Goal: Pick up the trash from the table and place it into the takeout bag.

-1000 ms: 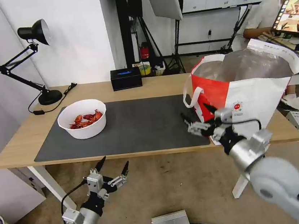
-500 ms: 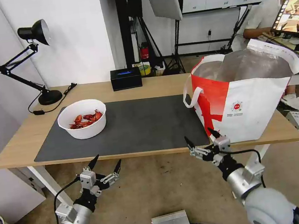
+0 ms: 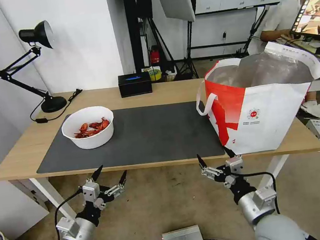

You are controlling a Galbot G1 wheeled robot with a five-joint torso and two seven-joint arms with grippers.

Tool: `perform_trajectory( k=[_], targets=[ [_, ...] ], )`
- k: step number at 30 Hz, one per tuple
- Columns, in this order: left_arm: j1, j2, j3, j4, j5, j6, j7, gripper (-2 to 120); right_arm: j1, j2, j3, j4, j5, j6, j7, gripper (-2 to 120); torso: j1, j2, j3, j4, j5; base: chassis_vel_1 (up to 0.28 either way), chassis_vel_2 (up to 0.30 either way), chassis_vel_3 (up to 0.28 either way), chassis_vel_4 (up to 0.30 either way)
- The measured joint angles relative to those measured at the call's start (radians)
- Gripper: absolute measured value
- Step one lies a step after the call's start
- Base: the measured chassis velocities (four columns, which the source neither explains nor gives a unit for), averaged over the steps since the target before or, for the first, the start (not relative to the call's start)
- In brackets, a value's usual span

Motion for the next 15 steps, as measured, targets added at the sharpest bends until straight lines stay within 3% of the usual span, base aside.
perform_trajectory(
  k=[15],
  targets=[
    [-0.020,0.005,-0.024,-0.012,-0.045,0.012,-0.023,100,0.000,0.000,0.000,0.002,0.000,-0.004,0.001,100,0.000,0.000,0.000,0.0000,-0.0001,0.000,0.000,0.000,0.000]
  ],
)
